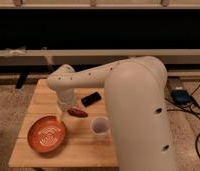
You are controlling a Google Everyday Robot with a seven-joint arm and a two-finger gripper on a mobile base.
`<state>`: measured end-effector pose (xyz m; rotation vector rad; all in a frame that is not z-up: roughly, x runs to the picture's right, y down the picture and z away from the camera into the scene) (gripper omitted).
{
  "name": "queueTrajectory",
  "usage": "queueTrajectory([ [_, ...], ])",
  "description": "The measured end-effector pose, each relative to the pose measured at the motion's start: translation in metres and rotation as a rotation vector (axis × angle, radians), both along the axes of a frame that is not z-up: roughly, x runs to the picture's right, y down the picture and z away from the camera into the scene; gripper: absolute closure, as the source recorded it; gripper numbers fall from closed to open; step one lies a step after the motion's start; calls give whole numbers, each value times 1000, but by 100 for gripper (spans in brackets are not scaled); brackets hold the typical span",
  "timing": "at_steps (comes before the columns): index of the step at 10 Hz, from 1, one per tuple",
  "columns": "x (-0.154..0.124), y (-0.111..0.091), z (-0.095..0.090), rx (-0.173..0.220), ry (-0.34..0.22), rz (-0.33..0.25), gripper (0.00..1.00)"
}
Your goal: Place the pepper in the ceramic bowl
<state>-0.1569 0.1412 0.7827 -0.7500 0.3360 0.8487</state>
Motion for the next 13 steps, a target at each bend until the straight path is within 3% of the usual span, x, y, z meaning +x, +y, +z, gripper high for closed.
queueTrajectory([
  [13, 0, 0, 0, 0, -1, -1, 20],
])
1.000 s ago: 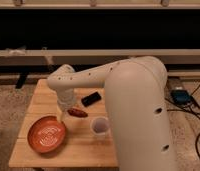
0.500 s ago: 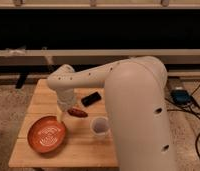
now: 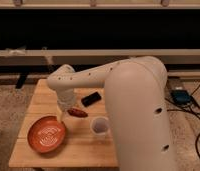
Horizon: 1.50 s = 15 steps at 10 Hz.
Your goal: Place the pepper in the ceramic bowl
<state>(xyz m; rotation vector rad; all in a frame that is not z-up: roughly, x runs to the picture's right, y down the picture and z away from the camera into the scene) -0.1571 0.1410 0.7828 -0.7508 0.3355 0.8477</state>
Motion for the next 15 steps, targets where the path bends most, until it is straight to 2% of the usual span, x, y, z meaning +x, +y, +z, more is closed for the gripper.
queueTrajectory([
  [2, -1, -1, 6, 1, -23, -22, 20],
  [5, -19, 0, 40, 12, -88, -108, 20],
  [6, -14, -3, 52, 23, -81, -119, 20],
  [8, 1, -8, 67, 26, -60, -106, 20],
  [11, 17, -14, 70, 31, -50, -60, 20],
  [15, 21, -12, 72, 32, -45, -47, 20],
])
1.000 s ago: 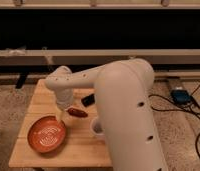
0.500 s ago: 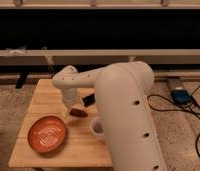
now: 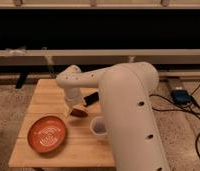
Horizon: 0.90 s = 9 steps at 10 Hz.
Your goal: Place the pepper in the ceramic bowl
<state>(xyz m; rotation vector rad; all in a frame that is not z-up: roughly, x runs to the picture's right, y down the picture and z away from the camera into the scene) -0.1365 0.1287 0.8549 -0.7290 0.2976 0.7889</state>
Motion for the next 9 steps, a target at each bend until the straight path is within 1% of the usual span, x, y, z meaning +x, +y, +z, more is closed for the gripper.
queueTrajectory([
  [3, 2, 3, 4, 0, 8, -4, 20],
  [9, 0, 11, 8, -16, 8, -34, 20],
])
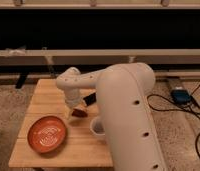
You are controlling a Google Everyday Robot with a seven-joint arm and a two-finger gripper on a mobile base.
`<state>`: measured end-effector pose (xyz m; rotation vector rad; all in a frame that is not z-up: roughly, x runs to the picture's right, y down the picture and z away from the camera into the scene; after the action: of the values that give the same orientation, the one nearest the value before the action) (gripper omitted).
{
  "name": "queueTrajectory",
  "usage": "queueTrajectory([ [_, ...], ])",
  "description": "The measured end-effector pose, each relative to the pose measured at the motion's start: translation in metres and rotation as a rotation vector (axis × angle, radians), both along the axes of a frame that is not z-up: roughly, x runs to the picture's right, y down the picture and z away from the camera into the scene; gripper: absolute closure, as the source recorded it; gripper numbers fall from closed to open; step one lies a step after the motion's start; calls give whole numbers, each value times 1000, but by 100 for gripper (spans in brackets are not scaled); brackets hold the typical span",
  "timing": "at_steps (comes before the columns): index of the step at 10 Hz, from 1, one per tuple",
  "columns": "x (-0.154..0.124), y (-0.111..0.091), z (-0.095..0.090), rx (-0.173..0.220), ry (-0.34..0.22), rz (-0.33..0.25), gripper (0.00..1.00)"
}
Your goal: Place the pepper in the ceramic bowl
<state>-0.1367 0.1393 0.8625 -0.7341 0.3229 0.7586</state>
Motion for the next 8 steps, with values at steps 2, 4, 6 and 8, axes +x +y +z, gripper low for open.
queueTrajectory([
  [2, 0, 1, 1, -4, -1, -5, 27],
  [4, -1, 3, 1, -7, -3, -9, 47],
  [6, 0, 3, 2, -9, -2, -12, 58],
  [8, 0, 4, 3, -11, -2, -14, 58],
])
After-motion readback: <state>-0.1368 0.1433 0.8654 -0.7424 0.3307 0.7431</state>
